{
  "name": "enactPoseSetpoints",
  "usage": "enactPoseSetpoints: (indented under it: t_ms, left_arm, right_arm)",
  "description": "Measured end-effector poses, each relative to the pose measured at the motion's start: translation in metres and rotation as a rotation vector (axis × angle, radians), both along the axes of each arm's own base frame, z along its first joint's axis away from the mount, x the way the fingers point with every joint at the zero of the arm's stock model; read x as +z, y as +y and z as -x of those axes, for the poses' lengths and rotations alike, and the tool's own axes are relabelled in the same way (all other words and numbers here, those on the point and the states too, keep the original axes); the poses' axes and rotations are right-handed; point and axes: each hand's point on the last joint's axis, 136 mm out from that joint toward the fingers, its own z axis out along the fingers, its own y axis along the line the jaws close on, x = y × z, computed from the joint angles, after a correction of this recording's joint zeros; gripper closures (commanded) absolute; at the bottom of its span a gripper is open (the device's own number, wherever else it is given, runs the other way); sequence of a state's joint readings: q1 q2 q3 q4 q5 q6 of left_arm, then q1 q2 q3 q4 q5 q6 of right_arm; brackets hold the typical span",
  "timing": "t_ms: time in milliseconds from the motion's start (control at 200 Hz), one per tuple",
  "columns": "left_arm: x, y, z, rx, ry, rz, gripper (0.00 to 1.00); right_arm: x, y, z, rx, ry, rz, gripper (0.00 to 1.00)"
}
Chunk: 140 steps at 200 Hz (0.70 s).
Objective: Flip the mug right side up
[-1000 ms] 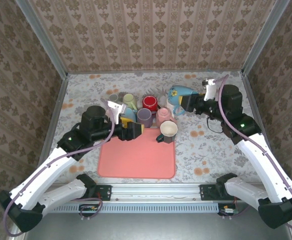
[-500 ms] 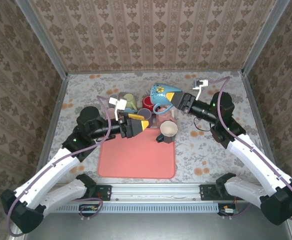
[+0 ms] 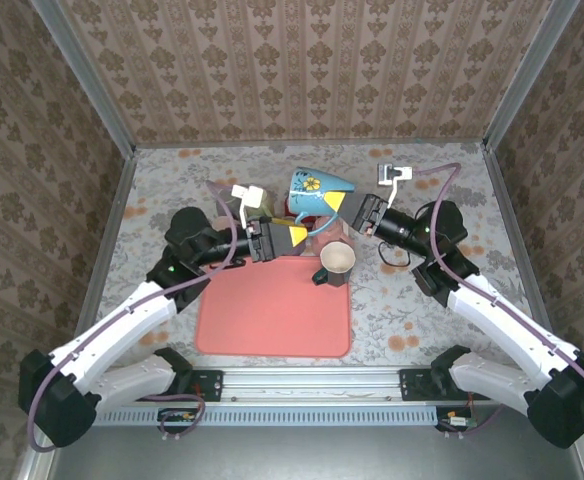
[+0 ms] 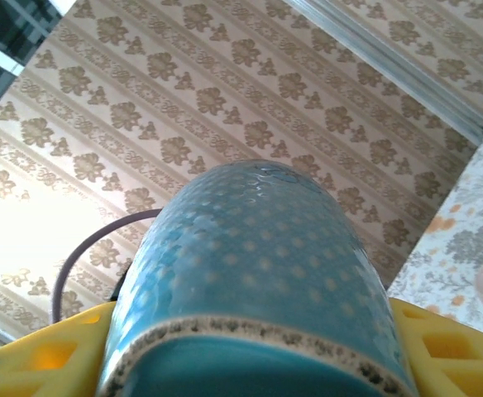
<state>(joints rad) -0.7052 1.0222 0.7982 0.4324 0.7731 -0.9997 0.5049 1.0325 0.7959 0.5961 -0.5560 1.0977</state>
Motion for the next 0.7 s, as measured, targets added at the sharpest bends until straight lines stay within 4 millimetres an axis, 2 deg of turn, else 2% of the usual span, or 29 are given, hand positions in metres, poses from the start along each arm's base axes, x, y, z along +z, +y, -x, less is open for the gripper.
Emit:
enactPoseSetpoints:
  t_ms: [150, 275, 380, 540, 615, 700]
  left_arm:
    - [-0.001, -0.007, -0.005, -0.021, 0.016, 0.012, 0.43]
    - [-0.002, -0.01, -0.006, -0.036, 0.042, 0.017, 0.6]
    - [0.001, -0.009, -0.005, -0.044, 0.045, 0.025, 0.71]
    - [-0.004, -0.009, -0.005, -0.054, 0.119, 0.014, 0.95]
    - [-0.005, -0.009, -0.005, -0.057, 0.138, 0.011, 0.97]
    - [-0.007, -0.008, -0.003, -0.054, 0.14, -0.002, 0.99]
  right_arm:
    - [-0.009, 0.007, 0.0, 0.017, 0.006, -0.001, 0.72]
    - [-0.015, 0.009, 0.0, 0.011, 0.001, 0.005, 0.73]
    - [-0.017, 0.008, -0.001, -0.003, -0.009, 0.008, 0.71]
    - [-0.014, 0.008, 0.0, -0.023, -0.093, 0.036, 0.47]
    - [-0.014, 0.008, 0.001, -0.03, -0.122, 0.051, 0.37]
    - [-0.016, 0.009, 0.002, -0.027, -0.123, 0.062, 0.18]
